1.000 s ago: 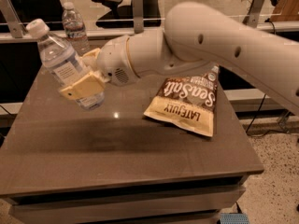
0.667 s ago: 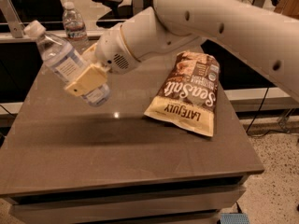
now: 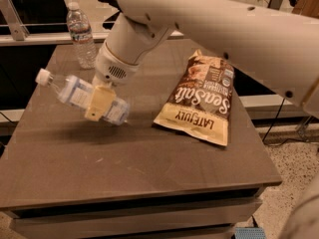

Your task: Knock blue plastic bottle over

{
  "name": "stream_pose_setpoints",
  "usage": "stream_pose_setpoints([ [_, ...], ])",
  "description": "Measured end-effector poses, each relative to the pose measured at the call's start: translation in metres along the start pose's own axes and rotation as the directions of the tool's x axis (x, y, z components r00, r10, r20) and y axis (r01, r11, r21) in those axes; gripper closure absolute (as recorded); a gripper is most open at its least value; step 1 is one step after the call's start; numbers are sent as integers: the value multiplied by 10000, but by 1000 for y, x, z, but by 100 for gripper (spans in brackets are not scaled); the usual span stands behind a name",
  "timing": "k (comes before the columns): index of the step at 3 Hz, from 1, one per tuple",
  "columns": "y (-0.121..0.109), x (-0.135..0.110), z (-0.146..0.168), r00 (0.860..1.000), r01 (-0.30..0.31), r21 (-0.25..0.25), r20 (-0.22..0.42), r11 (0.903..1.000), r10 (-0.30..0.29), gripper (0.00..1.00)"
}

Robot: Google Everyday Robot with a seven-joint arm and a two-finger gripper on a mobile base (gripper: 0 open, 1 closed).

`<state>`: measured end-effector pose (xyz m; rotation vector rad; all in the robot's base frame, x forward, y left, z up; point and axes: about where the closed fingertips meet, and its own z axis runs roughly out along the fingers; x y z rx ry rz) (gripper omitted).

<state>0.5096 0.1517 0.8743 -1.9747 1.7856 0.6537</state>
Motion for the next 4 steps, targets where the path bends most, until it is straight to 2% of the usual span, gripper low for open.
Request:
stream_pose_setpoints([
  [1,-11,20,9,9797,415,245,-1973,9988,-359,100],
  [2,-22,39,8,9269,977,666,-3694,9930,-664,100],
  [3,-41,59,-4,8496,1702,1191,-5206,9782,-844,100],
  [4,-51,73,-11,7933,2103,1397,-6028,9676,-854,85],
])
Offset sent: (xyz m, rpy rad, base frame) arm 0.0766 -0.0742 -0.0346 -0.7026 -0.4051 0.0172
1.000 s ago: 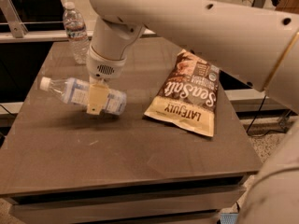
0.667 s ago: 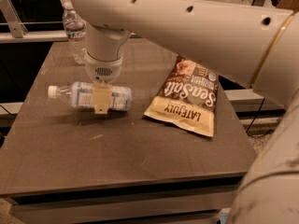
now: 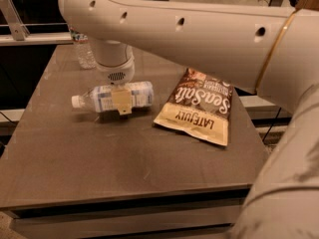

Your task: Knock blue plastic bottle over

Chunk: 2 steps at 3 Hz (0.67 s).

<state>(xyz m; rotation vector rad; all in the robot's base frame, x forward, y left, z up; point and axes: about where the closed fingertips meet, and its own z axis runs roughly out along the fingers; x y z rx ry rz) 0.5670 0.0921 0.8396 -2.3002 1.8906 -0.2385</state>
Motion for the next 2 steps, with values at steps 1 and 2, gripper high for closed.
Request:
stream_pose_setpoints([
  [1,-3,8,1,9991,62,188,-421,9998,-54,61],
  [2,-2,9,4,9985,41,210,-553,9998,-29,38],
])
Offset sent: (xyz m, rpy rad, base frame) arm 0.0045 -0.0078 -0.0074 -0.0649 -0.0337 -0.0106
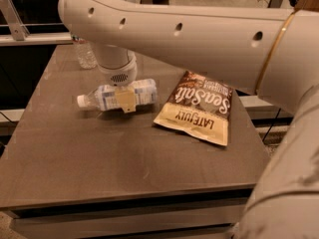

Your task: Knock blue plastic bottle over

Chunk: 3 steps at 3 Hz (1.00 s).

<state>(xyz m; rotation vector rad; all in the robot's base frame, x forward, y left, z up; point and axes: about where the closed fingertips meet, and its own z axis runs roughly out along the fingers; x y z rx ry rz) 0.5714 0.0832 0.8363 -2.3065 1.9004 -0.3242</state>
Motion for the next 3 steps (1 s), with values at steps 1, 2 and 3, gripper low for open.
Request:
stream_pose_setpoints([
  [1,1,-3,1,9995,-182,-27,252,9998,183,15],
  [2,1,-6,-1,9972,-382,-102,640,9992,388,0],
  [3,3,-9,-2,9946,-505,-193,895,9985,520,0],
])
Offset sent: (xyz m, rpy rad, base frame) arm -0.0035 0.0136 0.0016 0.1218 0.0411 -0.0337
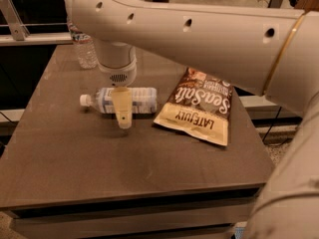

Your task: Knock blue plastic bottle over

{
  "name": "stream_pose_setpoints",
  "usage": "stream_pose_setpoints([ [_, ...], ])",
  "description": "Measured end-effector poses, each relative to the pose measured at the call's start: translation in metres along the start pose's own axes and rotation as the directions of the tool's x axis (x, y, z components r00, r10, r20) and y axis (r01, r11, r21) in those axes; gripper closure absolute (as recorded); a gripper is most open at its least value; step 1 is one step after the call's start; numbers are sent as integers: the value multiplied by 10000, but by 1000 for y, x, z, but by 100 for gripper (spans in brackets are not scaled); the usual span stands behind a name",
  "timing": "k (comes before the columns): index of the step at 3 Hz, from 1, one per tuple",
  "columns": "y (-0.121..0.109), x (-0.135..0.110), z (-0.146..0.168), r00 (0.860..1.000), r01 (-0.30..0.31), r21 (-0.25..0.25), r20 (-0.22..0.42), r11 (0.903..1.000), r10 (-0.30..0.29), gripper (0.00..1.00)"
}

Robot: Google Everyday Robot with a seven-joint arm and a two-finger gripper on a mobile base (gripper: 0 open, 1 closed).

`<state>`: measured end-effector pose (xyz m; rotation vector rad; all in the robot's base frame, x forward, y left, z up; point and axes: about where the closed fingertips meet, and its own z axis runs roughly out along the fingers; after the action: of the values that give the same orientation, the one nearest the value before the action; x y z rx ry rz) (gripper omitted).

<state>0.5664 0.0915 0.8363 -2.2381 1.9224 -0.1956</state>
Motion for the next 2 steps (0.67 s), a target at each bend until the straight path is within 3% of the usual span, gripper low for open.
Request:
stream_pose_setpoints([
  [1,0,-1,-1,9998,-121,-21,184,9999,122,0],
  [2,-3,10,-10,9926,-817,59,901,9966,809,0],
])
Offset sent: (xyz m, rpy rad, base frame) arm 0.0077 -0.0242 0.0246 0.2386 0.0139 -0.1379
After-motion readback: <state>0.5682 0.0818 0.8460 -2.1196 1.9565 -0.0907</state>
